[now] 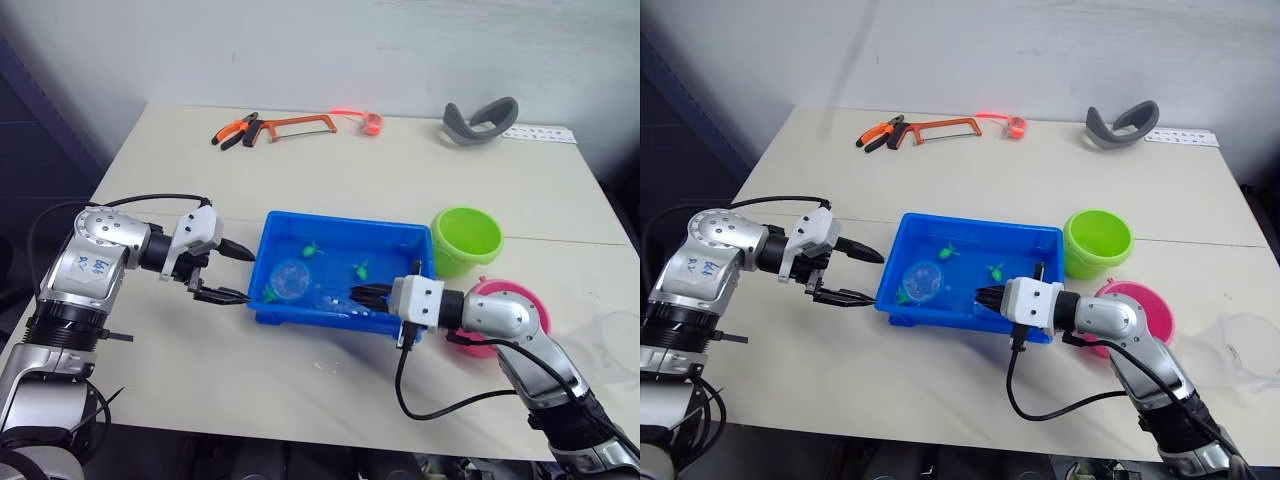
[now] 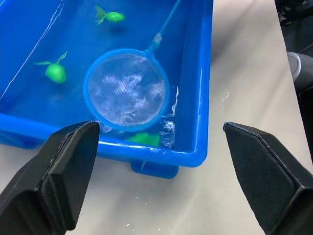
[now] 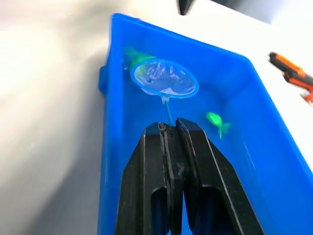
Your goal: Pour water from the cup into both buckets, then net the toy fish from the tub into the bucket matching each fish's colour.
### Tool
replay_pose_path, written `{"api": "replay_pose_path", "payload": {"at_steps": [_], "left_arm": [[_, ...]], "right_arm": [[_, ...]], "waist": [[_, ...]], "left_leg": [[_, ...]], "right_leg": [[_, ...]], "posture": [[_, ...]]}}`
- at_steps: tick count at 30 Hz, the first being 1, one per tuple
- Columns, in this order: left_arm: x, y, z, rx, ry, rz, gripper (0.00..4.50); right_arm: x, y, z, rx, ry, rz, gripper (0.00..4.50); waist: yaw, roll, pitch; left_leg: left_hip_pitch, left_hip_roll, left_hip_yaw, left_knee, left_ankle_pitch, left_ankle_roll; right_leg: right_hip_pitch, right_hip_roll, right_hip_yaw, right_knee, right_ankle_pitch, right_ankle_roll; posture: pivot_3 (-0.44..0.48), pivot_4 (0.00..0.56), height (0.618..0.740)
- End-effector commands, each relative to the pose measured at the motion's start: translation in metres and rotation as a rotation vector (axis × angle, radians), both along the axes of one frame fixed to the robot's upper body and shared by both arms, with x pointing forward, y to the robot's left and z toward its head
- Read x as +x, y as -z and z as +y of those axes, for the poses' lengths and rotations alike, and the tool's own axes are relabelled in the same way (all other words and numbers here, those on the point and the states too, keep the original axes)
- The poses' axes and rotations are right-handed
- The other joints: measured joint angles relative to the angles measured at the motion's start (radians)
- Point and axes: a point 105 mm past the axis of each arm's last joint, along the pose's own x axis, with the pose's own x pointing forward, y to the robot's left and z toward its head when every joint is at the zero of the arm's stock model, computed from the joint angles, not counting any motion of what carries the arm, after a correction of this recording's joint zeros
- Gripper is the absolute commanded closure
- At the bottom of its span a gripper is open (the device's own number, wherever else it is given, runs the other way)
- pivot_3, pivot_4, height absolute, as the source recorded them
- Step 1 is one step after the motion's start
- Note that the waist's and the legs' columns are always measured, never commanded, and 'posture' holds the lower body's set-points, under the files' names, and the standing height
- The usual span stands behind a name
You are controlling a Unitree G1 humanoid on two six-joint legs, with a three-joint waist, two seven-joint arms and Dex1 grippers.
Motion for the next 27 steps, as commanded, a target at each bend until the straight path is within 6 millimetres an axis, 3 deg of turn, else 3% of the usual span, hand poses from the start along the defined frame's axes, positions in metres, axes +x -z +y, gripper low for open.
{"api": "replay_pose_path", "payload": {"at_steps": [1,6,13,22,27], "left_arm": [[0.005,-0.016,0.002,-0.019,-0.009,-0.054,0.06],[0.014,-0.024,0.010,-0.015,-0.045,-0.079,0.06],[0.016,-0.025,0.019,0.029,-0.040,-0.078,0.06],[0.012,-0.022,0.024,0.066,-0.036,-0.073,0.06],[0.011,-0.022,0.025,0.068,-0.037,-0.065,0.06]], "right_arm": [[-0.003,-0.017,-0.002,0.051,0.011,-0.019,4.50],[0.002,-0.016,-0.013,-0.024,0.062,-0.078,4.50],[0.013,0.005,-0.008,-0.210,0.013,-0.150,4.50],[0.019,0.018,0.009,-0.232,-0.021,-0.138,4.50],[0.014,0.003,0.024,-0.067,-0.025,-0.057,4.50]], "waist": [[0.000,0.000,0.000],[0.000,0.000,0.000],[-0.006,0.000,0.000],[-0.004,0.000,0.000],[-0.004,0.000,0.000]], "left_leg": [[0.000,0.000,0.000,0.000,0.000,0.000],[0.000,0.000,0.000,0.000,0.000,0.000],[0.000,0.000,0.002,-0.001,0.000,0.000],[0.000,0.000,0.002,-0.001,0.000,0.000],[0.000,0.001,0.002,-0.001,0.000,0.000]], "right_leg": [[0.000,0.000,0.000,0.000,0.000,0.000],[0.000,0.000,0.000,0.000,0.000,0.000],[-0.003,0.001,0.001,0.002,0.000,0.000],[-0.003,0.000,0.001,0.002,0.000,0.000],[-0.003,0.000,0.001,0.002,0.000,0.000]], "posture": [[0.000,0.150,0.740],[0.000,0.150,0.740],[0.000,0.150,0.740],[0.000,0.150,0.740],[0.000,0.150,0.740]]}}
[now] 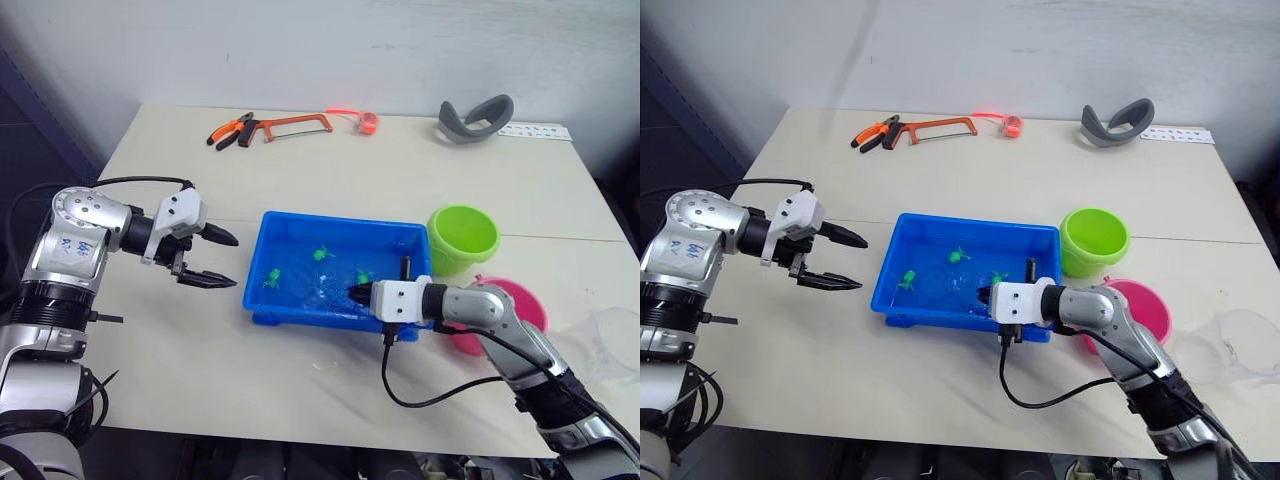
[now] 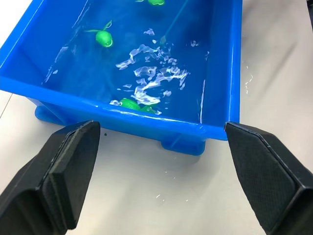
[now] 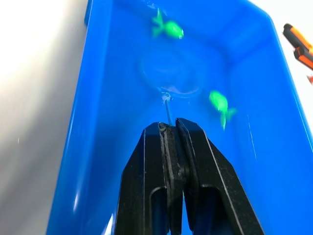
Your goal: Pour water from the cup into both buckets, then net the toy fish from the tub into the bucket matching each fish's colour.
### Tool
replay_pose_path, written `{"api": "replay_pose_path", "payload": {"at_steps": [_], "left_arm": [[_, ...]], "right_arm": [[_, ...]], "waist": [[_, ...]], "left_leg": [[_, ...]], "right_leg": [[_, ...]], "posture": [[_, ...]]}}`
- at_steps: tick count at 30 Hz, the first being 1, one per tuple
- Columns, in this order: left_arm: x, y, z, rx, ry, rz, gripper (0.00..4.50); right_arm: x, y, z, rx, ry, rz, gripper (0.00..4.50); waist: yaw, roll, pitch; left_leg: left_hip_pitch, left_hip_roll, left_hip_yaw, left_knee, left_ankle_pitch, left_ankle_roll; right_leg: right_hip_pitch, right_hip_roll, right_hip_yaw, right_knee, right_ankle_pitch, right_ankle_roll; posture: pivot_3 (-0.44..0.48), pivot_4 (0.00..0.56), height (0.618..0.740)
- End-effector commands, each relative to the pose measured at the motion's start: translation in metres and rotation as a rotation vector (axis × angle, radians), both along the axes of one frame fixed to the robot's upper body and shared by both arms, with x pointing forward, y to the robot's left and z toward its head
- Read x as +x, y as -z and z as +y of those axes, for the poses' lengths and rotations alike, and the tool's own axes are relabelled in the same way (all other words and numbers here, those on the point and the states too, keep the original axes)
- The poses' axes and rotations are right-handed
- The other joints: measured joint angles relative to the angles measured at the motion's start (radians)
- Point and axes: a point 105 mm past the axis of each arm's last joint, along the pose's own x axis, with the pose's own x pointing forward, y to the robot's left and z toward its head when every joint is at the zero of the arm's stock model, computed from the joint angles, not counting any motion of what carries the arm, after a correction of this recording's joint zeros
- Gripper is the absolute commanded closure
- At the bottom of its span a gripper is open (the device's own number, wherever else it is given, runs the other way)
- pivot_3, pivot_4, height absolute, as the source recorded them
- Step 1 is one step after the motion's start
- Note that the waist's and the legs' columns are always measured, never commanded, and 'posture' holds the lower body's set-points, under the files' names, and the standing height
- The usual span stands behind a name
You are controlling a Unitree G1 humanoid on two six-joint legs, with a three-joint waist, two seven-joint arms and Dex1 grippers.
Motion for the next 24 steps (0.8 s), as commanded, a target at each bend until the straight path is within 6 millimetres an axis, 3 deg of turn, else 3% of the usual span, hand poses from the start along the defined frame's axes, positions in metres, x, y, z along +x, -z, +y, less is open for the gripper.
{"api": "replay_pose_path", "payload": {"at_steps": [1,11,17,24], "left_arm": [[-0.002,-0.008,0.002,0.005,0.006,-0.027,0.06],[0.004,-0.019,-0.019,-0.138,0.025,-0.027,0.06],[0.006,-0.041,-0.053,-0.356,0.082,0.011,0.06],[0.002,-0.040,-0.093,-0.447,0.185,0.058,0.06]], "right_arm": [[-0.007,-0.024,0.008,0.149,-0.008,0.045,4.50],[-0.016,-0.043,-0.011,0.273,0.095,0.157,4.50],[-0.030,-0.063,-0.034,0.327,0.164,0.139,4.50],[-0.056,-0.094,-0.070,0.381,0.274,0.104,4.50]], "waist": [[0.000,0.000,0.000],[0.003,0.000,0.000],[0.005,0.000,0.000],[0.006,0.000,0.000]], "left_leg": [[0.000,0.000,0.000,0.000,0.000,0.000],[-0.001,0.000,-0.001,0.000,0.000,0.000],[-0.001,-0.001,-0.001,0.000,0.000,0.000],[-0.002,-0.001,-0.001,0.000,0.000,0.000]], "right_leg": [[0.000,0.000,0.000,0.000,0.000,0.000],[0.000,0.000,-0.001,0.000,0.000,0.000],[0.000,-0.001,-0.001,0.000,0.000,0.000],[0.001,0.000,-0.001,0.000,0.000,0.000]], "posture": [[0.000,0.150,0.740],[0.000,0.150,0.740],[0.000,0.150,0.740],[0.000,0.150,0.740]]}}
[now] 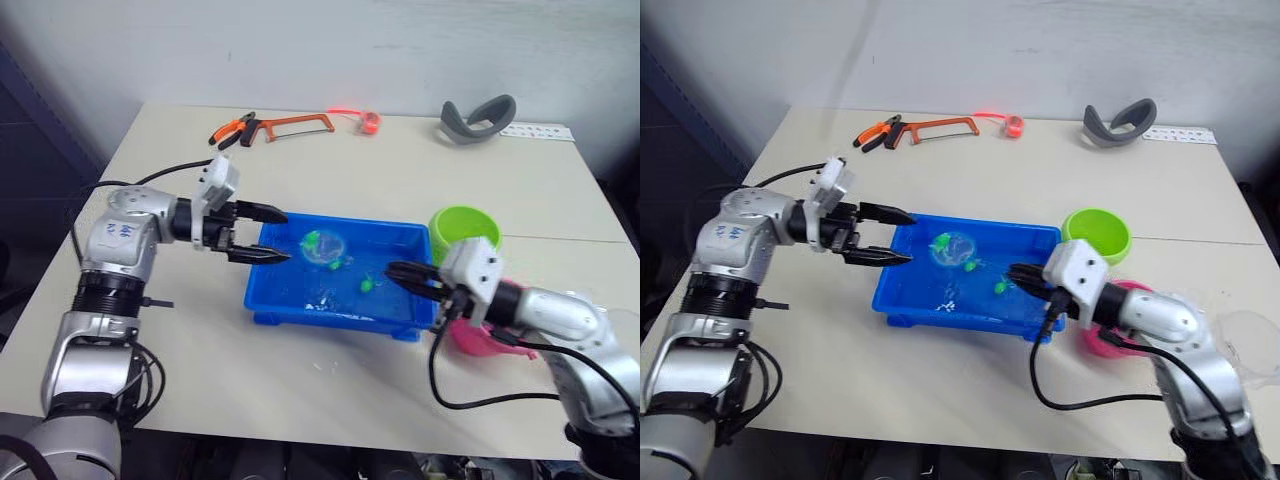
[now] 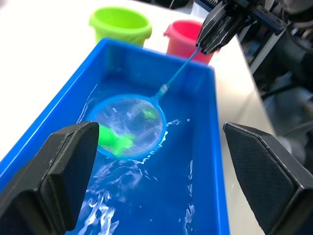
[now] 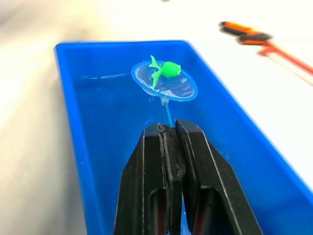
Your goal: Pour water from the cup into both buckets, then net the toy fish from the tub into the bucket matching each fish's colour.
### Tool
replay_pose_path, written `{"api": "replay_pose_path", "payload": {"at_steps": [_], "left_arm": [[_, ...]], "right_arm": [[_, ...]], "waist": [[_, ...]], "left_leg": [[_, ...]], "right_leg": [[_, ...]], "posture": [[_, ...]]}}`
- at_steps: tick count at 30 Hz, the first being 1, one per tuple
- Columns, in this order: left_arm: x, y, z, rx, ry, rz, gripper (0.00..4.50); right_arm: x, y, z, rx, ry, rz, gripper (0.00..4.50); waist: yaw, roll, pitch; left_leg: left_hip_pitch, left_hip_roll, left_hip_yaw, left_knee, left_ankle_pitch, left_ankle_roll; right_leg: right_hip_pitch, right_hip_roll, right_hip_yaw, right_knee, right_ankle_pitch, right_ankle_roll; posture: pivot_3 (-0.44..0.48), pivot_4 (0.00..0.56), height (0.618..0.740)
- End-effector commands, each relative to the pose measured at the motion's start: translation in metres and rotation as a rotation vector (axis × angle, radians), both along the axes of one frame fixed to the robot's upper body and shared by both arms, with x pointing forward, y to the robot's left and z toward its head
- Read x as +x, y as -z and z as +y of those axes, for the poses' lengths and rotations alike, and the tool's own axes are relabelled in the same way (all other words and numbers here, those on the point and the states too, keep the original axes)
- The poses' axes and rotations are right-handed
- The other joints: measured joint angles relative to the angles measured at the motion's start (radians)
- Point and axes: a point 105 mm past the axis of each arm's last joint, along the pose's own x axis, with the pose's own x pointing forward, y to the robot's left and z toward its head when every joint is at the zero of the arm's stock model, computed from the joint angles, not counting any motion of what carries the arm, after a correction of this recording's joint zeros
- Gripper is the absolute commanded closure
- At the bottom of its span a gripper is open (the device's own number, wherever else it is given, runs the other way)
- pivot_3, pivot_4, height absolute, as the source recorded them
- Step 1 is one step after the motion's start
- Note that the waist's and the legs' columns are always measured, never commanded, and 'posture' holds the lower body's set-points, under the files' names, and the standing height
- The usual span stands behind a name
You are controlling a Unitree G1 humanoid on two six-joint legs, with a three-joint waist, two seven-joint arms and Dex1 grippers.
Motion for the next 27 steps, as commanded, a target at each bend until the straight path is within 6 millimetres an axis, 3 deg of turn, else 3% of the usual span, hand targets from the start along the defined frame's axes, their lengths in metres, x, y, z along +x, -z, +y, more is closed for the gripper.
{"api": "replay_pose_path", "payload": {"at_steps": [1,8,15,20,24,27], "left_arm": [[-0.004,-0.012,-0.015,-0.030,0.053,-0.050,0.06],[-0.003,-0.009,-0.039,-0.045,0.123,-0.059,0.06],[0.000,-0.008,-0.052,-0.054,0.161,-0.075,0.06],[0.001,-0.008,-0.055,-0.056,0.167,-0.081,0.06],[0.001,-0.008,-0.054,-0.056,0.166,-0.085,0.06],[0.001,-0.008,-0.052,-0.054,0.159,-0.089,0.06]], "right_arm": [[-0.019,-0.027,-0.014,0.020,0.043,-0.061,4.50],[-0.035,-0.052,-0.061,-0.010,0.251,-0.095,4.50],[-0.033,-0.064,-0.114,-0.153,0.496,-0.162,4.50],[-0.025,-0.053,-0.133,-0.412,0.525,-0.234,4.50],[-0.018,-0.044,-0.137,-0.591,0.492,-0.312,4.50],[-0.014,-0.035,-0.136,-0.959,0.346,-0.475,4.50]], "waist": [[0.002,0.000,0.000],[0.002,0.000,0.000],[0.002,0.000,0.000],[0.001,0.000,0.000],[0.001,0.000,0.000],[0.002,0.000,0.000]], "left_leg": [[0.000,0.000,0.000,0.000,0.000,0.000],[0.000,-0.001,0.001,0.000,0.000,0.000],[0.001,-0.001,0.002,0.000,0.000,0.001],[0.001,-0.001,0.002,-0.001,0.000,0.001],[0.001,-0.001,0.004,0.000,0.000,0.001],[0.001,-0.001,0.004,0.000,0.000,0.001]], "right_leg": [[0.000,0.000,0.000,0.000,0.000,0.000],[0.002,0.000,0.001,-0.001,0.000,0.000],[0.002,0.001,0.002,-0.001,0.000,0.000],[0.001,0.001,0.003,-0.001,0.000,0.000],[0.001,0.001,0.004,0.000,0.000,0.000],[0.001,0.001,0.004,-0.001,0.000,0.000]], "posture": [[0.000,0.150,0.740],[0.000,0.150,0.740],[0.000,0.150,0.740],[0.000,0.150,0.740],[0.000,0.150,0.740],[0.000,0.150,0.740]]}}
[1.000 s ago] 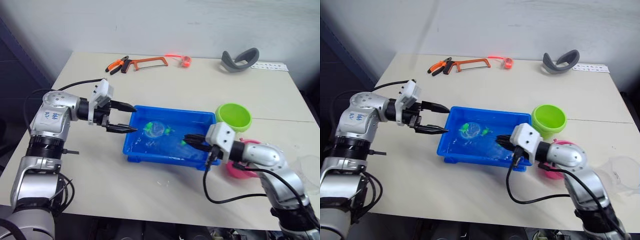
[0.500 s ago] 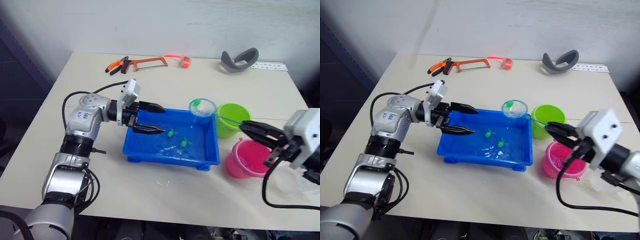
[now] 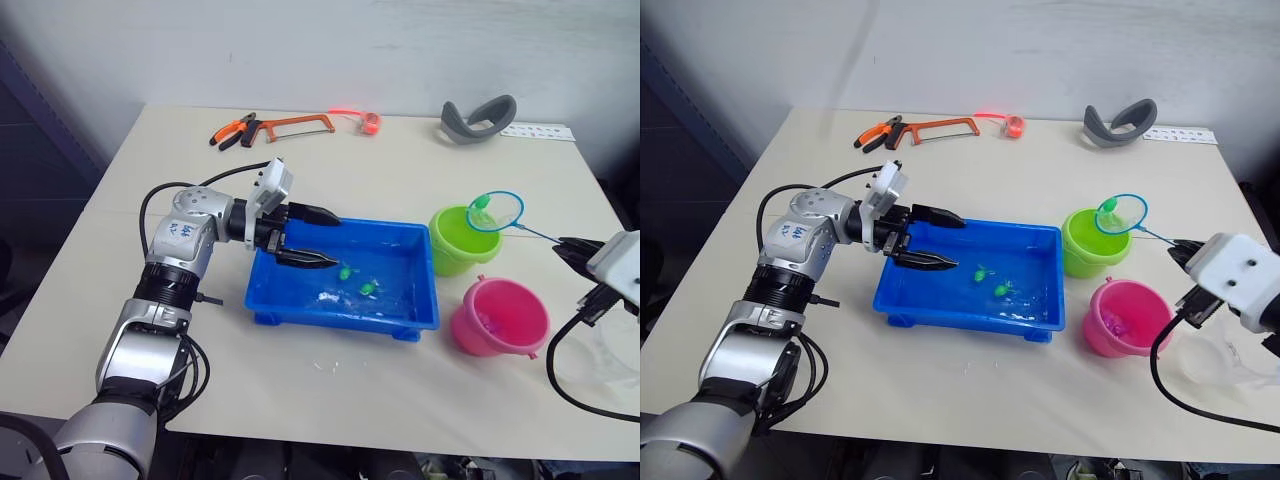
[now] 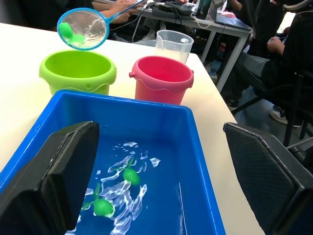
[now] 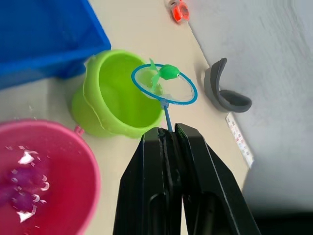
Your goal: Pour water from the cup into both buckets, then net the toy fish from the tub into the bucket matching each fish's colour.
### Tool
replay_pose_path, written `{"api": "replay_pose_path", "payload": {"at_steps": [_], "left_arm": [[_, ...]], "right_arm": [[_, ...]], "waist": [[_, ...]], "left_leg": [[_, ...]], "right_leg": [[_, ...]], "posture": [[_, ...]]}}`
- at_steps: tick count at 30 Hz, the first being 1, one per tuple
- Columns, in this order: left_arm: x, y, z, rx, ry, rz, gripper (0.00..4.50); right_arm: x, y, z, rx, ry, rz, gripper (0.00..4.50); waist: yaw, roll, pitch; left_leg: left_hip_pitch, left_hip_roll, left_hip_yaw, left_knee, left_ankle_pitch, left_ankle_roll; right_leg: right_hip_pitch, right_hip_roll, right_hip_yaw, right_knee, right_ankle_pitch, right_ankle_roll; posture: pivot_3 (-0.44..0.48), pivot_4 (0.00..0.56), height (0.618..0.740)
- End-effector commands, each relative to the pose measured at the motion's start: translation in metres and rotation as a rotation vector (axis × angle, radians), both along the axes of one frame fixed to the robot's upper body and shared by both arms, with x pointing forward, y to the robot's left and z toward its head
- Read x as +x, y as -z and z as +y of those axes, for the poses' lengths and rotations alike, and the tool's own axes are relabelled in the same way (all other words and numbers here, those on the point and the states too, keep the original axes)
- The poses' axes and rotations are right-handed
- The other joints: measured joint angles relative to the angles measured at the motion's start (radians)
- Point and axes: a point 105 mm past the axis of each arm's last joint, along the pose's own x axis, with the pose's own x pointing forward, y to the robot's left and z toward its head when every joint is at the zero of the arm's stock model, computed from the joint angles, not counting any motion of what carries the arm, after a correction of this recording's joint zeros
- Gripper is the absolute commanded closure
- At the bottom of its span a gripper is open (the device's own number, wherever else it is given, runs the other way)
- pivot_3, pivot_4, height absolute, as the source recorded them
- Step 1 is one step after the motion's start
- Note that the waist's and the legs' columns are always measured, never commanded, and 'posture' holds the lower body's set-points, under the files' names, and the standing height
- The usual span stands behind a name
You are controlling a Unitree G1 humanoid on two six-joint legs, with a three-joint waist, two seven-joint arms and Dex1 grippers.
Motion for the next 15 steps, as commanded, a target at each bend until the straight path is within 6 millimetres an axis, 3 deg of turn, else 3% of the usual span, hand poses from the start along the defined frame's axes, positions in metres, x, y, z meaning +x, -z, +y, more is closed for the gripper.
{"api": "replay_pose_path", "payload": {"at_steps": [1,5,15], "left_arm": [[-0.002,-0.013,-0.001,-0.009,0.012,-0.057,0.06],[-0.002,-0.013,0.000,-0.010,0.003,-0.058,0.06],[-0.003,-0.011,0.003,-0.006,-0.008,-0.053,0.06]], "right_arm": [[0.001,0.002,0.004,-0.468,-0.142,-0.067,4.50],[0.002,0.007,-0.004,-0.748,-0.246,-0.107,4.50],[0.007,-0.019,-0.006,-0.871,-0.270,-0.252,4.50]], "waist": [[0.000,0.000,0.000],[0.000,0.000,0.000],[-0.002,0.000,0.000]], "left_leg": [[0.000,0.000,0.000,0.000,0.000,0.000],[0.000,0.000,0.000,0.000,0.000,0.000],[0.000,0.001,0.001,0.000,0.000,0.000]], "right_leg": [[0.000,0.000,0.000,0.000,0.000,0.000],[0.000,0.000,0.000,0.000,0.000,0.000],[0.000,0.000,0.000,0.000,0.000,0.000]], "posture": [[0.000,0.150,0.740],[0.000,0.150,0.740],[0.000,0.150,0.740]]}}
